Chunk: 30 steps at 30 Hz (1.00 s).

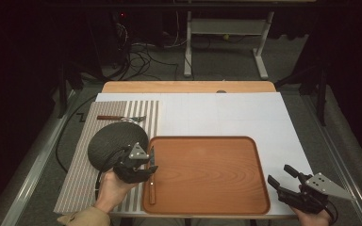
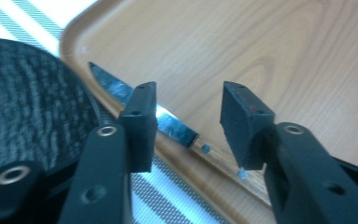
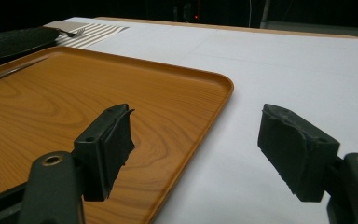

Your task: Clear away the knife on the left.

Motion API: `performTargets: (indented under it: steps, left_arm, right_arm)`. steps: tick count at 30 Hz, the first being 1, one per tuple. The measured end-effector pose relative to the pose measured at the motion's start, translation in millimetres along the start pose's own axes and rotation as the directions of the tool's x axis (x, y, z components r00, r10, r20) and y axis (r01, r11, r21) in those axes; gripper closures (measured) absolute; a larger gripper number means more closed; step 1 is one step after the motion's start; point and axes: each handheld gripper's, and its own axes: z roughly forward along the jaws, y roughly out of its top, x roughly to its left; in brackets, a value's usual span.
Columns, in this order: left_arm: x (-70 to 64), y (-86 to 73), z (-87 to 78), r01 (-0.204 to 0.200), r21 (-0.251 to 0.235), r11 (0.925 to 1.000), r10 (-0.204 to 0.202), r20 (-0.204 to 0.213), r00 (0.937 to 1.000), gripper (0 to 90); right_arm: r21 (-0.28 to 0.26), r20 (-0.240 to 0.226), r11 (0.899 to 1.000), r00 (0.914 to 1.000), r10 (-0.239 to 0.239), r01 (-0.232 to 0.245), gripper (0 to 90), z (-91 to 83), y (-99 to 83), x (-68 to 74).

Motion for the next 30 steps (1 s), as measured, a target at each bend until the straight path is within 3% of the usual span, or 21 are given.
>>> performTargets:
  steps: [5, 10, 18, 22, 30]
  left_arm:
    - [2.8, -5.0, -12.1, 0.015, -0.067, 0.9977, -0.016, -0.019, 0.9997, 45.0]
    - [5.0, -8.5, -20.0, 0.033, -0.103, 0.9941, -0.036, -0.028, 0.999, 39.6]
    - [8.8, -17.9, -31.5, 0.066, -0.158, 0.9853, -0.079, -0.075, 0.9941, 39.5]
    - [12.7, -23.2, -36.6, 0.087, -0.185, 0.9789, -0.102, -0.07, 0.9923, 39.5]
    - [17.1, -33.4, -41.1, 0.083, -0.234, 0.9687, -0.102, -0.068, 0.9925, 39.5]
  right_arm:
    - [0.001, 0.0, 1.0, 1.0, -0.002, 0.002, 26.3, 0.0, 0.0, 0.0]
    - [0.0, 0.0, 1.0, 1.0, -0.002, 0.002, 26.3, 0.0, 0.0, 0.0]
    - [0.004, 0.001, 1.0, 1.0, -0.002, 0.002, 26.3, 0.3, 0.0, 0.0]
    - [0.004, 0.0, 1.0, 1.0, -0.003, 0.003, 26.3, 0.5, 0.0, -0.1]
    - [0.004, 0.003, 1.0, 1.0, 0.002, -0.002, 26.3, 0.4, 0.0, 0.0]
